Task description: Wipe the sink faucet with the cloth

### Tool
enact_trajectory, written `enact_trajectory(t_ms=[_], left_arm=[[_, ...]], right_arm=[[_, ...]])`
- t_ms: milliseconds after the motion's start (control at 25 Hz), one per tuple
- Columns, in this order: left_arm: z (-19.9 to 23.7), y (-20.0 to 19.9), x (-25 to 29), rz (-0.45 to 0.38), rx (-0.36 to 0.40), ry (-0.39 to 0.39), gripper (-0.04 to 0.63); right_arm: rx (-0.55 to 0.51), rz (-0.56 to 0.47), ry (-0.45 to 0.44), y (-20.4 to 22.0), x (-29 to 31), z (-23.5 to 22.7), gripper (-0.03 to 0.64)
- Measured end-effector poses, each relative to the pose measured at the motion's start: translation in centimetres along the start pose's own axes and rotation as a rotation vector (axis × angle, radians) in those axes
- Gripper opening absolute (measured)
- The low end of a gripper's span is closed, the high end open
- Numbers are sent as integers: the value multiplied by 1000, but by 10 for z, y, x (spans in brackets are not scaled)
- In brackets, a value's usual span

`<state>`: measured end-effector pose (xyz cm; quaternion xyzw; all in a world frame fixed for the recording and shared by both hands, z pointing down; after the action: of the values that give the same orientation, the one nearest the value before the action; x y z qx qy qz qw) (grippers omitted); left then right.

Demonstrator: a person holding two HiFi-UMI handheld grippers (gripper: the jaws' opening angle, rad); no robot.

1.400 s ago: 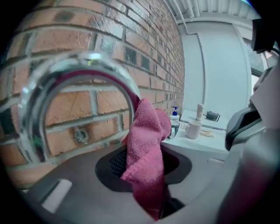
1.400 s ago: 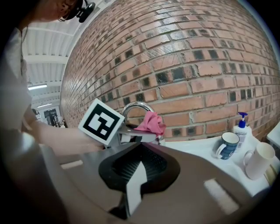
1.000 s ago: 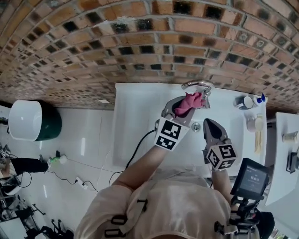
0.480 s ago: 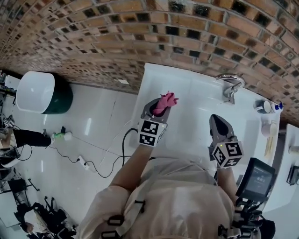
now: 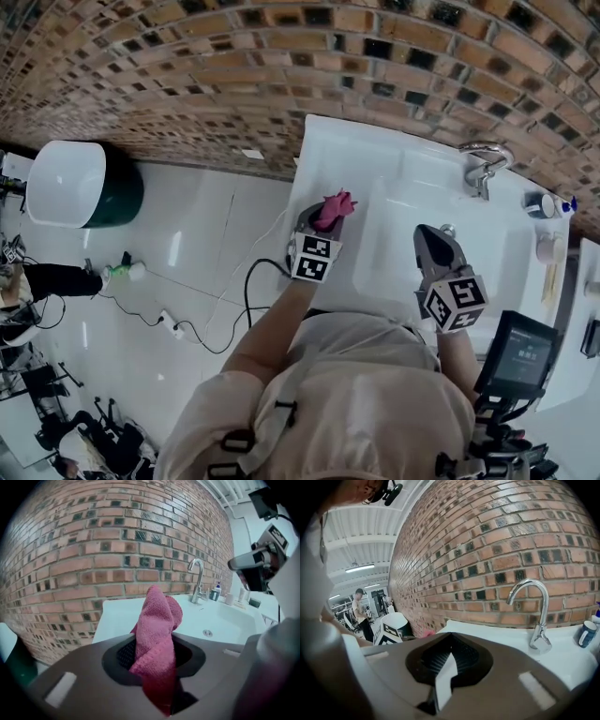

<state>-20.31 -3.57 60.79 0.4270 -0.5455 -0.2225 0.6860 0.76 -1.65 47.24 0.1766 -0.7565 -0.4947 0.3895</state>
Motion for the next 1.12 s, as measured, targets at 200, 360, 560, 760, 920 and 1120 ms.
enact_trajectory(t_ms=[200,360,560,760,920,1120], left_arm=[[-7,32,22,94,-27,72,137],[-12,41,29,146,-23,151,185],[-8,26,14,118,-88,149,331],[1,-36,-21,-76,-98,112,330],[-5,-108,-48,-272,-18,119,260],[-20,-172,-65,-423,32,138,24]], right_arm=[[-6,7,14,1,5,15,-14],[-4,13,27,1,5,16,-14],[-12,11,26,-4,4,13,-14],[-22,-15,23,-16,6,8,-14],[-48,-48,22,-34,3,7,-14],[-94,-103,25,-59,-1,1,-14]])
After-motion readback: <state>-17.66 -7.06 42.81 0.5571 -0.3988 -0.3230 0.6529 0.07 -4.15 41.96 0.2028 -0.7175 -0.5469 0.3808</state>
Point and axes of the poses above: the fingertips, and each gripper's own axes: x forward along the fingers, z to its left, y out of its underside, the point moved 4 cm from there along -x, backward along the fingers
